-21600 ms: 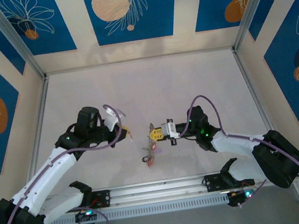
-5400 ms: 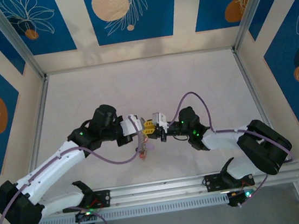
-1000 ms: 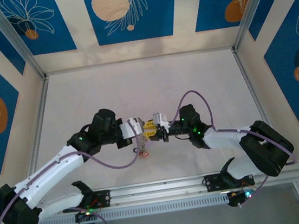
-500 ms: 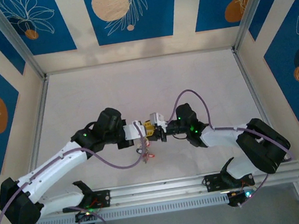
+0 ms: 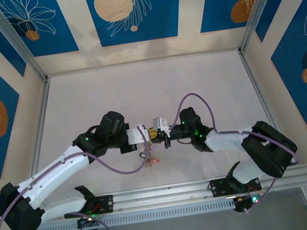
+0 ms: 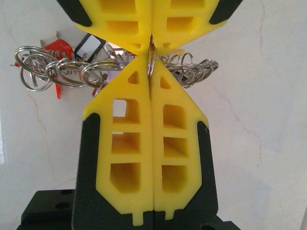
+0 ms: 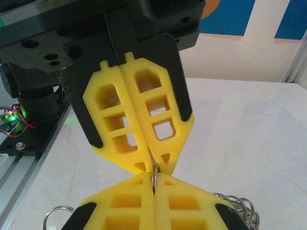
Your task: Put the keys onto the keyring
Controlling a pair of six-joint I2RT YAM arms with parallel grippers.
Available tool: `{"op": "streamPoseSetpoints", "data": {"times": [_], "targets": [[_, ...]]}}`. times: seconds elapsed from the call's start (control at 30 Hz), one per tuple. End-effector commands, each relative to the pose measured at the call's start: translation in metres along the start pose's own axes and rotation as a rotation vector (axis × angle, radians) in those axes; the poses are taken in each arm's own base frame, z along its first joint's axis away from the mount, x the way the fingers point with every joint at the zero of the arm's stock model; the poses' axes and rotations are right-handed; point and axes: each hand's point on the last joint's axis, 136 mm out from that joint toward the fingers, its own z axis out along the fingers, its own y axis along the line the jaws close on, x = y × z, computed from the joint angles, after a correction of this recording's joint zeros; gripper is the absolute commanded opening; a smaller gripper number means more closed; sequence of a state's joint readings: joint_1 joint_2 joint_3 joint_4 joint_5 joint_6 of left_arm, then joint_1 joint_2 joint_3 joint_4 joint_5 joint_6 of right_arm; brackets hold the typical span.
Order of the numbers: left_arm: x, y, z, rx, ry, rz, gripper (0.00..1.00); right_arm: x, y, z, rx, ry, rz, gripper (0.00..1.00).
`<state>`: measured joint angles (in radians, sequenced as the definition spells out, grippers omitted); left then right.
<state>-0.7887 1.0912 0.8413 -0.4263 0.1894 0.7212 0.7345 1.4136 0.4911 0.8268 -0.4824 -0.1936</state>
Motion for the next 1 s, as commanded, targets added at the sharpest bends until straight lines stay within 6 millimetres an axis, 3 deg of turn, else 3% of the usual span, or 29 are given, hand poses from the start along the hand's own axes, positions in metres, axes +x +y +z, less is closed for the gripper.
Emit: {"op": "streamPoseSetpoints", "data": {"times": [0.0, 0.33, 0.53, 0.73, 0.83, 0.97], "targets": [[0.0, -0.003, -0.003, -0.038, -0.052, 0.052, 0.06, -0.024, -0.001, -0.009, 0.009, -0.103, -0.025, 0.0], [-0.005, -0.004, 0.009, -0.051, -0.176, -0.006, 0.09, -0.035, 0.001, -0.016, -0.013, -0.157, -0.032, 0.0], [-0.002, -0.004, 0.013, -0.062, -0.209, -0.026, 0.21, -0.037, -0.001, -0.024, 0.006, -0.164, -0.061, 0.0], [-0.01, -0.004, 0.013, -0.055, -0.271, -0.045, 0.21, -0.04, 0.0, -0.027, -0.013, -0.159, -0.059, 0.0], [-0.02, 0.0, 0.011, -0.069, -0.326, -0.06, 0.2, -0.04, 0.0, -0.024, -0.018, -0.161, -0.052, 0.0], [-0.017, 0.013, 0.004, -0.144, -0.319, -0.074, 0.21, -0.039, 0.001, -0.024, -0.02, -0.162, -0.051, 0.0]]}}
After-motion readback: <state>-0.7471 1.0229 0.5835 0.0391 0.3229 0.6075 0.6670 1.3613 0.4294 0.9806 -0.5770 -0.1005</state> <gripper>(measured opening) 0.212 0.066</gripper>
